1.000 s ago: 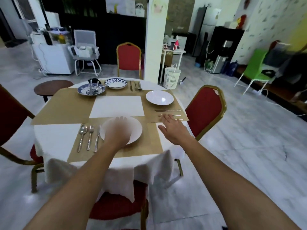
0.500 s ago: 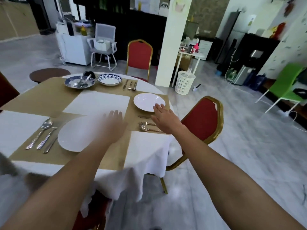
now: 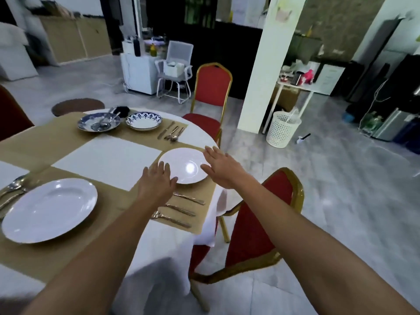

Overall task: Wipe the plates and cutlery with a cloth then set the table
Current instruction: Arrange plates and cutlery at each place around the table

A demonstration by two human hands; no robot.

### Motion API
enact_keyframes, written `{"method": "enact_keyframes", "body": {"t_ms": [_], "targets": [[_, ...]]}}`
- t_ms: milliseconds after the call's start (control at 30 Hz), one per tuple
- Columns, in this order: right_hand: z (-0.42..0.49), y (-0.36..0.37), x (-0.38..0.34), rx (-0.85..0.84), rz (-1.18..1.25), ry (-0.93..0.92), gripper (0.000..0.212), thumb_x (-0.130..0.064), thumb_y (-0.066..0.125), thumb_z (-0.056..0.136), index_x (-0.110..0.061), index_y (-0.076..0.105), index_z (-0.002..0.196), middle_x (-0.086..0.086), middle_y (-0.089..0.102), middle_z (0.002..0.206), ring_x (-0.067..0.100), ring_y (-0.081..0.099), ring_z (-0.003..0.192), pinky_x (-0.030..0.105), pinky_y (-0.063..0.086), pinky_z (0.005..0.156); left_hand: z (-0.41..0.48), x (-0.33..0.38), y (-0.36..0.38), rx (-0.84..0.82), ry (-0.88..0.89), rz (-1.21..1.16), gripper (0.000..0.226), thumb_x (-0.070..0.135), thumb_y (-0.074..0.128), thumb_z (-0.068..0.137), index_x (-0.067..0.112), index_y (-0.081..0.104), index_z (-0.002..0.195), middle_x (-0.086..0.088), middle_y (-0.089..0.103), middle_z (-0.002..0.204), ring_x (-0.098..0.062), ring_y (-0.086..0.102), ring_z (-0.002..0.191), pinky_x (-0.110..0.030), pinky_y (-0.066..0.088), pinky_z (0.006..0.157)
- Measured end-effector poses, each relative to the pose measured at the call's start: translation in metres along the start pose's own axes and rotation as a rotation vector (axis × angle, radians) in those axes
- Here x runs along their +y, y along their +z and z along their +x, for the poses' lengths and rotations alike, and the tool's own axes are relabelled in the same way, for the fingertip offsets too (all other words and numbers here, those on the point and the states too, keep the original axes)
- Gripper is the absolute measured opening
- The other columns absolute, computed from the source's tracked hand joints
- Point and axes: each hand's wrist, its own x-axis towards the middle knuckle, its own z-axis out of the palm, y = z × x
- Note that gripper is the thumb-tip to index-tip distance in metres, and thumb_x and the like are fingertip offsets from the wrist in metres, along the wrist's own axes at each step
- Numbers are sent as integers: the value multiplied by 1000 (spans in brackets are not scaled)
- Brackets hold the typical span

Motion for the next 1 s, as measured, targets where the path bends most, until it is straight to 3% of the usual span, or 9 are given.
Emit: {"method": "enact_keyframes", "body": {"t_ms": [167,367,733,1000], "targets": [[10,-7,93,22,5,-113,62,-44,20,104,-11,6,155,3,0,163,20,-1,149,45,10,120,28,77,-2,23,-164,58,60,43,19,101,7,17,150,-11,19,157,-26,15,144,-42,16,114],[30,-10,176,-8,22,-267,63,-45,20,104,-11,5,154,2,0,163,19,-2,149,45,10,119,52,154,-7,3,-334,27,60,43,18,102,8,14,150,-9,15,158,-25,12,146,-43,13,117],[135,-15,290,-53,-95,-508,62,-44,19,104,-10,5,154,4,0,163,21,-2,149,46,10,119,162,222,-1,15,-611,-47,58,40,17,102,8,12,151,-8,12,159,-23,7,147,-44,9,117],[228,-20,349,-69,-94,-688,62,-44,19,104,-11,5,155,3,-2,163,20,-4,149,46,10,120,272,265,-6,-1,-680,-101,59,42,16,102,9,12,151,-8,11,159,-22,7,147,-43,7,118]]}}
